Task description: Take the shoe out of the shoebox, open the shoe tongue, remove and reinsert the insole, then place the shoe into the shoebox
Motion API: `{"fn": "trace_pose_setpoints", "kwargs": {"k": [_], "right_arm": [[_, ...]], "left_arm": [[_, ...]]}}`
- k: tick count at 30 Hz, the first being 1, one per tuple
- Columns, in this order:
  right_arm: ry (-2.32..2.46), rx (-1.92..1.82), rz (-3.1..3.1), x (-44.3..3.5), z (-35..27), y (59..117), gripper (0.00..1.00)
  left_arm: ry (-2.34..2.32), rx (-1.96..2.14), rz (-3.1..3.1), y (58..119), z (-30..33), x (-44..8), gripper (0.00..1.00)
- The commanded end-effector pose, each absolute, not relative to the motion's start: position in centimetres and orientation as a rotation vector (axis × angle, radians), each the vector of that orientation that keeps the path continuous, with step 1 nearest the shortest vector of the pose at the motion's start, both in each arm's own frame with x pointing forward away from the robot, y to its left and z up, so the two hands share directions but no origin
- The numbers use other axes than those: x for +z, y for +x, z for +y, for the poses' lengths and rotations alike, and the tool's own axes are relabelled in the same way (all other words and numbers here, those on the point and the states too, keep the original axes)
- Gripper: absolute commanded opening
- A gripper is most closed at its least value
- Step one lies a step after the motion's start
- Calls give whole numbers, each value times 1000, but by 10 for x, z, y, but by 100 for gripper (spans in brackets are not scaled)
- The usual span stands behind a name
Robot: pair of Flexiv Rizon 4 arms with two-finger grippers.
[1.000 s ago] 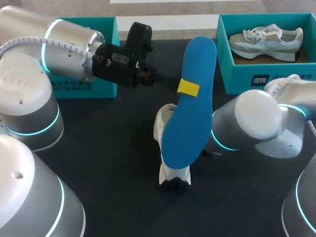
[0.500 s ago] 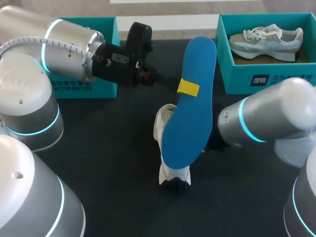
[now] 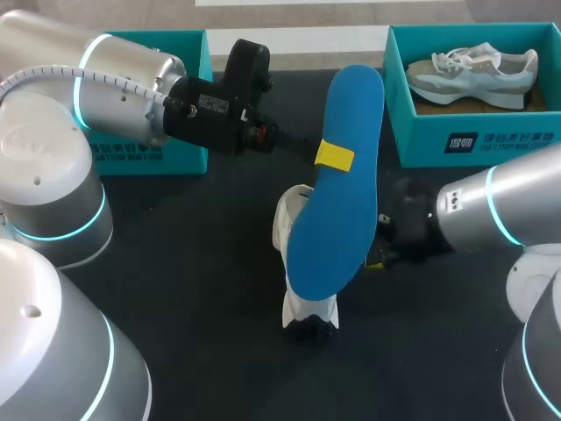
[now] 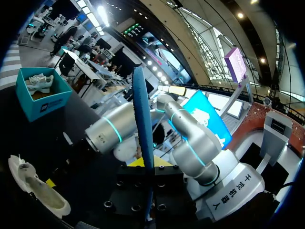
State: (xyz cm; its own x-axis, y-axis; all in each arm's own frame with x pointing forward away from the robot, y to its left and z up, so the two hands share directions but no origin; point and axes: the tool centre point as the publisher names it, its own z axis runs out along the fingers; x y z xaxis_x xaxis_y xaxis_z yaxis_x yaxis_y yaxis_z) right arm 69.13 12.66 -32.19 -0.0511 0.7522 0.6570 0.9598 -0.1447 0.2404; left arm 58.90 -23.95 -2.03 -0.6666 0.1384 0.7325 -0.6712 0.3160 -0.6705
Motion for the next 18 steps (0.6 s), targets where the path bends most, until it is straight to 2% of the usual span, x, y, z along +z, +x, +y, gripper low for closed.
{"fn": "trace_pose_setpoints", "kwargs": {"k": [1, 18], "right_arm": [[-1860, -993, -1837, -301, 110, 693, 100], [-1465, -1222, -1627, -227, 92, 705, 100]], "left_arm": [[473, 1428, -1865, 589, -240, -21, 0], [473, 1428, -1865, 589, -240, -21, 0]]}}
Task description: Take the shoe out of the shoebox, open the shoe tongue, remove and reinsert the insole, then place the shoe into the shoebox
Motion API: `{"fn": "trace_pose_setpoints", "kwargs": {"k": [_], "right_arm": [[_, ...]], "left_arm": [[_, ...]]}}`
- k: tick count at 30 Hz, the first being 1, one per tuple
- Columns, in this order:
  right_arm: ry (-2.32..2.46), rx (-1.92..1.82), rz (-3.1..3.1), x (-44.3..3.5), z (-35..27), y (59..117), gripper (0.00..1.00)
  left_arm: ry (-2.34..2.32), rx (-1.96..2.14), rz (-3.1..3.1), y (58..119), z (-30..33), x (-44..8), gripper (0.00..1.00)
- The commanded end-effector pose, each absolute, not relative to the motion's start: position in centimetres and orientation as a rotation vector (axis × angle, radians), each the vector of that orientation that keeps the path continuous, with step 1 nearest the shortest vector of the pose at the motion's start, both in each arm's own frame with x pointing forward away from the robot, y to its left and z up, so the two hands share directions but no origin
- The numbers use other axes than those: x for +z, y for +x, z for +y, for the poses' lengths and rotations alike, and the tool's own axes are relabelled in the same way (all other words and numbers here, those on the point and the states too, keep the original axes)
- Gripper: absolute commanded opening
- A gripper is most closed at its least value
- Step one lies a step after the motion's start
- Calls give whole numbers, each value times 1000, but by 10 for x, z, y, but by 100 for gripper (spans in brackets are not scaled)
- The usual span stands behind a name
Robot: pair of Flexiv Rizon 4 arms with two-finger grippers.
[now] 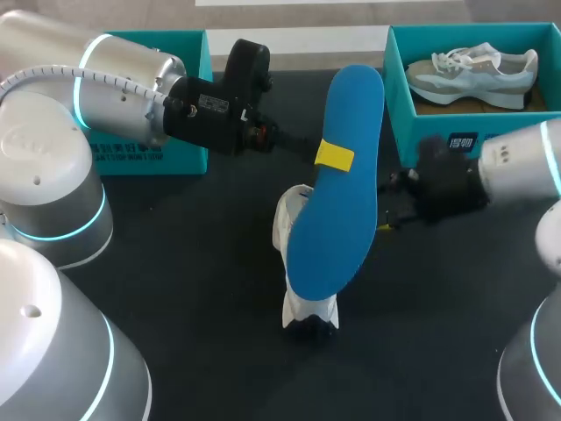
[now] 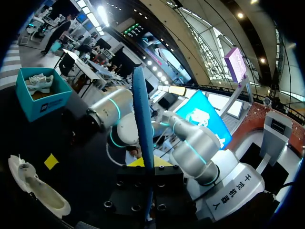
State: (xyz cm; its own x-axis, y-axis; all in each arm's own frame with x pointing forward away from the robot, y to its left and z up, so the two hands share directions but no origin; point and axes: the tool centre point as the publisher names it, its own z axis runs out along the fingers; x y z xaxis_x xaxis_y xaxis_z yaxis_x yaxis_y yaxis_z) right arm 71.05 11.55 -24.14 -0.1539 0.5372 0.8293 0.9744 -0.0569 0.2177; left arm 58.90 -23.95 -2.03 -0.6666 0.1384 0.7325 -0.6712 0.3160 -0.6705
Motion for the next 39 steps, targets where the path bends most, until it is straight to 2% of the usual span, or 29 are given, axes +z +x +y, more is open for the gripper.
{"fn": "trace_pose_setpoints", "kwargs": {"k": [1, 21, 39], "right_arm": [[-1460, -1235, -1618, -225, 91, 705, 100], [-1328, -1392, -1443, -176, 80, 691, 100], [-1331, -1389, -1449, -175, 80, 691, 100]], "left_arm": [[473, 1428, -1865, 589, -240, -21, 0], [473, 1428, -1865, 589, -240, -21, 0], [473, 1428, -1865, 589, -240, -21, 0]]}}
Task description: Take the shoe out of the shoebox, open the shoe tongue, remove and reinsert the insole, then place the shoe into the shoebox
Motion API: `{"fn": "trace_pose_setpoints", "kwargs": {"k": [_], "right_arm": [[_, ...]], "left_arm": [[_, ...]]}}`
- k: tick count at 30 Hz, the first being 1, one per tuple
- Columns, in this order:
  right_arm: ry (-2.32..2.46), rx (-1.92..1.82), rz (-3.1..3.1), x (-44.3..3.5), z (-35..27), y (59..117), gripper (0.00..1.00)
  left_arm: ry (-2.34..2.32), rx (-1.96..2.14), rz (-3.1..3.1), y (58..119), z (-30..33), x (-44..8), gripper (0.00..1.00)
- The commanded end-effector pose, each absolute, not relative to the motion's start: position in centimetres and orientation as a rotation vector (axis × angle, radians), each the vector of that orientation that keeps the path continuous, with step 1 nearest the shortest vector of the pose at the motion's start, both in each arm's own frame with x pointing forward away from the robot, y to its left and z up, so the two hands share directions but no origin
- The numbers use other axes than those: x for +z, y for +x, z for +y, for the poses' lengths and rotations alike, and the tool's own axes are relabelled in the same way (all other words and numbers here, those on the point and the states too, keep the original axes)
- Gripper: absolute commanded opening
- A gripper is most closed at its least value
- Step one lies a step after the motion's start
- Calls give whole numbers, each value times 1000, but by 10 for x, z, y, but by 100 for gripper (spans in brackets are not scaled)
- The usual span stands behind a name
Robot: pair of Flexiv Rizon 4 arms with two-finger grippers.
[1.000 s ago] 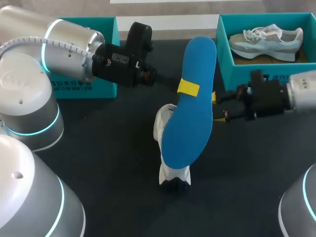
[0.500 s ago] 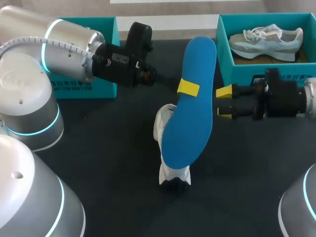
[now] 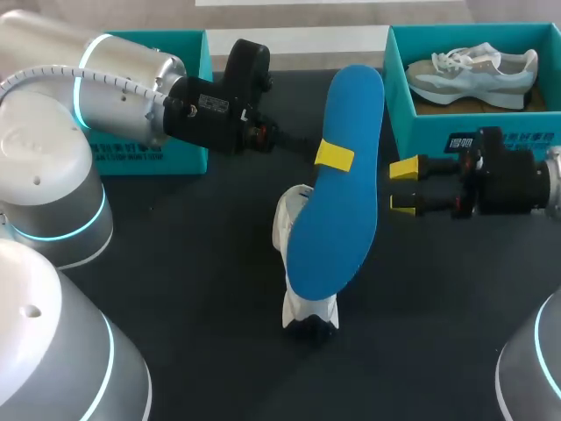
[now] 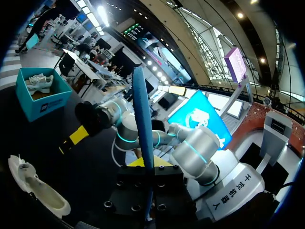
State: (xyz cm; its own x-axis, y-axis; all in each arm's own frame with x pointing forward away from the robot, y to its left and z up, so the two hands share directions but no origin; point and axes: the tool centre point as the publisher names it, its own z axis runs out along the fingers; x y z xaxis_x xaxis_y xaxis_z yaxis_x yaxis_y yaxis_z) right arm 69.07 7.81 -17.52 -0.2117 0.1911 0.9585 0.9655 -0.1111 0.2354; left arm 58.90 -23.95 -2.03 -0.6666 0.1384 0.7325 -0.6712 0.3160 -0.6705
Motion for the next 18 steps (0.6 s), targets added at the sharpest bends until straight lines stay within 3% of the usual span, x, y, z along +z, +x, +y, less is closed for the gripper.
{"fn": "trace_pose_setpoints", "kwargs": {"k": [1, 8, 18], "right_arm": [[-1331, -1389, -1449, -175, 80, 691, 100], [-1331, -1389, -1449, -175, 80, 691, 100], [-1331, -1389, -1449, -175, 80, 691, 100]], "left_arm": [[473, 1428, -1865, 589, -240, -21, 0], [415, 1470, -1904, 586, -237, -29, 0], [24, 1865, -2081, 587, -226, -59, 0]]}}
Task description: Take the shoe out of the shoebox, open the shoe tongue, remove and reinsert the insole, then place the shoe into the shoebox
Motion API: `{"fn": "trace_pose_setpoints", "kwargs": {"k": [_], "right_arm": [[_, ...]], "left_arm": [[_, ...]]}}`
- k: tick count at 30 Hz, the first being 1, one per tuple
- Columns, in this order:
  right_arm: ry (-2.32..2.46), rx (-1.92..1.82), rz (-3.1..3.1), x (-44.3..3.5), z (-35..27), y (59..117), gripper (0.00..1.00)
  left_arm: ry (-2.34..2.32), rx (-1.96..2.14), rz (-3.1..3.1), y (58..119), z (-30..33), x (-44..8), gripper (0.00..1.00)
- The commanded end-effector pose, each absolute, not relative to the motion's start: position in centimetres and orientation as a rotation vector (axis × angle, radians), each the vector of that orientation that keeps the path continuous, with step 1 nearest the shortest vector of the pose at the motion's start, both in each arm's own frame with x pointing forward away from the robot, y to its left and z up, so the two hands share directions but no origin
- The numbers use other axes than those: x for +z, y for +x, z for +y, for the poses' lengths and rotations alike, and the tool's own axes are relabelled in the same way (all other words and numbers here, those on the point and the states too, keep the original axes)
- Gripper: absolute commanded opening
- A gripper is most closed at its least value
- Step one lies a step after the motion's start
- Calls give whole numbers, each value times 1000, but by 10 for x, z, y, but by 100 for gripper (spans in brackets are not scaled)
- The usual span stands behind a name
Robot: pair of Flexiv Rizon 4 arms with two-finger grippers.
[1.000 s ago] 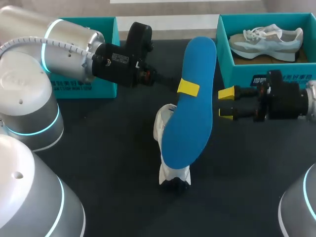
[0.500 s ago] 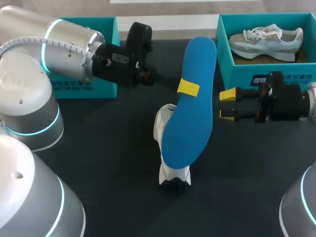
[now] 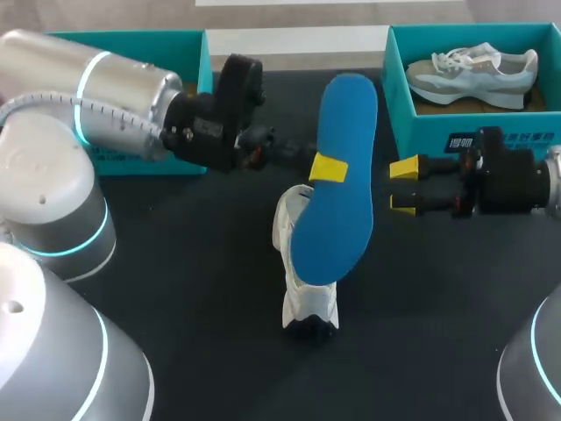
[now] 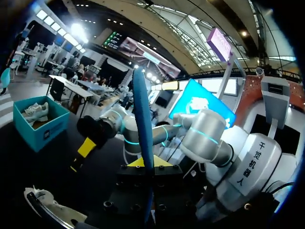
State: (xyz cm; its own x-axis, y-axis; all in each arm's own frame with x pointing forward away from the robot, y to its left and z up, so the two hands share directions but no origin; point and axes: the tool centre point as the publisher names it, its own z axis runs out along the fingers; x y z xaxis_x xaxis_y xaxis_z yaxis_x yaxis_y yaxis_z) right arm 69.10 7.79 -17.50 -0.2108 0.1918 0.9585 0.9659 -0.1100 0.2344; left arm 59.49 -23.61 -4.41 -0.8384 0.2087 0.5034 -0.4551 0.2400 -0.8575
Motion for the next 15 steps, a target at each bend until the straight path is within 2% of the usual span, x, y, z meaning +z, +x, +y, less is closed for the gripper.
{"fn": "trace_pose_setpoints", "kwargs": {"k": [1, 8, 15], "right_arm": [[-1331, -1389, -1449, -175, 80, 691, 100], [-1331, -1389, -1449, -175, 80, 691, 100], [-1331, -1389, -1449, -175, 80, 691, 100]], "left_arm": [[-75, 1907, -2138, 587, -225, -62, 0], [-551, 2226, -2319, 595, -216, -73, 0], [-1046, 2317, -2415, 602, -207, -78, 0]]}}
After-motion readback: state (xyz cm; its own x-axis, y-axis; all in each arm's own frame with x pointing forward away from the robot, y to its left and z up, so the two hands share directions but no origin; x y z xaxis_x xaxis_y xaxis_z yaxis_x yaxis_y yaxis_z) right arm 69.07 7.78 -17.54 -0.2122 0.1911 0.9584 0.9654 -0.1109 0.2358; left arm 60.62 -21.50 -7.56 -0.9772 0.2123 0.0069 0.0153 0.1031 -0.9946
